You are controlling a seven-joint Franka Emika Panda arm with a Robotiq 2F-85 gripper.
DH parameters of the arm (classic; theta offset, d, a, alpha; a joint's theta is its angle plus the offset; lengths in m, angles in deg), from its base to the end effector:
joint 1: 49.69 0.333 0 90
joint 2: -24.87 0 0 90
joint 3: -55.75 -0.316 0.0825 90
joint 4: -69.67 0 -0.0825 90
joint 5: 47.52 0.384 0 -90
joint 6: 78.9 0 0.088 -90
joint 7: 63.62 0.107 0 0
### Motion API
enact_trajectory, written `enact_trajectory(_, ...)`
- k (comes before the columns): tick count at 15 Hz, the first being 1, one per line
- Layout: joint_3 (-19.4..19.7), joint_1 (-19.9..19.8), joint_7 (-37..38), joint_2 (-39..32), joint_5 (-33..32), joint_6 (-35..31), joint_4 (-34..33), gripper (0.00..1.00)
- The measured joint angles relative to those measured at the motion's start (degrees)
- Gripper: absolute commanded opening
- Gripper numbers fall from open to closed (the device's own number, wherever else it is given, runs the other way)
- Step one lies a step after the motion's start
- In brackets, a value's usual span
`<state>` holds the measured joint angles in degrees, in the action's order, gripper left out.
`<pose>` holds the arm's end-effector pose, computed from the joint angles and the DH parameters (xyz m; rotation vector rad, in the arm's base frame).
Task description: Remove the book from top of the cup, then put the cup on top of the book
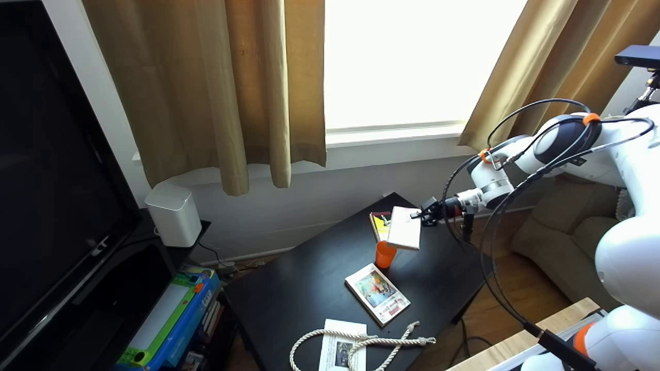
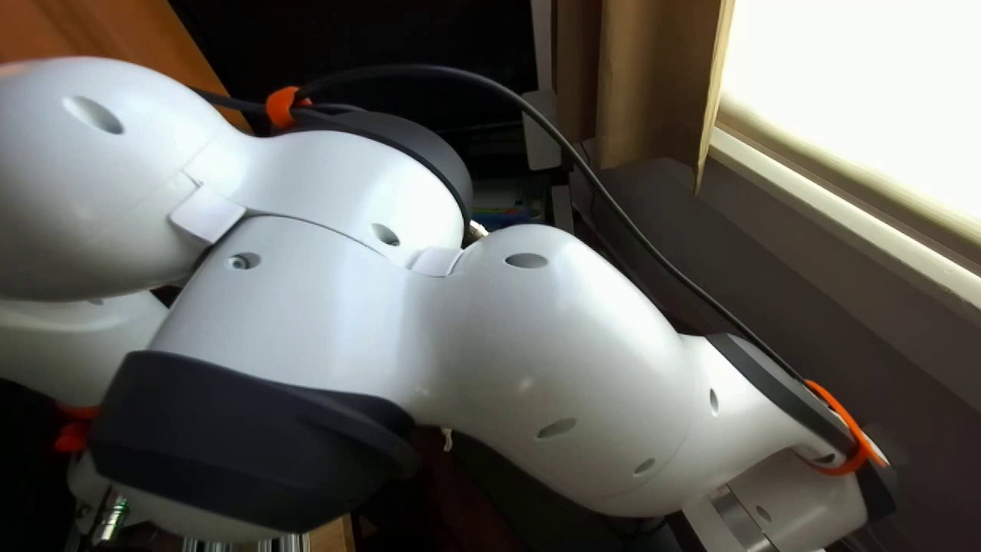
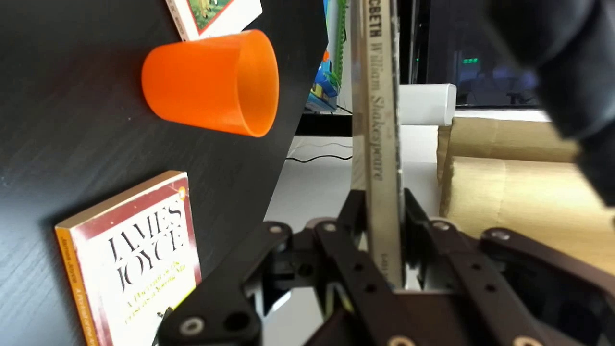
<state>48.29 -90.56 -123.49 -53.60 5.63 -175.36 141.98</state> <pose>0.5347 -0.2696 -0.0803 -1.8525 0.1864 -0.1121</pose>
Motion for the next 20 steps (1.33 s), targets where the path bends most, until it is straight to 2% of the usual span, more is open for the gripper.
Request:
enact_trajectory(3, 1.5, -0.1, 0.1, 2.8, 0.0, -0.1, 4.0, 0.05)
enact_trajectory(6, 4.5, 0.4, 0.0, 5.5, 0.0, -0.2, 7.8, 0.05)
enact_trajectory(10, 8.1, 1.3, -0.9, 8.0, 0.0, -3.3, 12.1, 0.05)
enact_trajectory(14, 9.7, 2.7, -2.0, 9.5, 0.0, -9.1, 15.9, 0.05)
enact_trajectory(20, 9.9, 5.4, -3.0, 9.5, 0.0, -18.5, 19.1, 0.05)
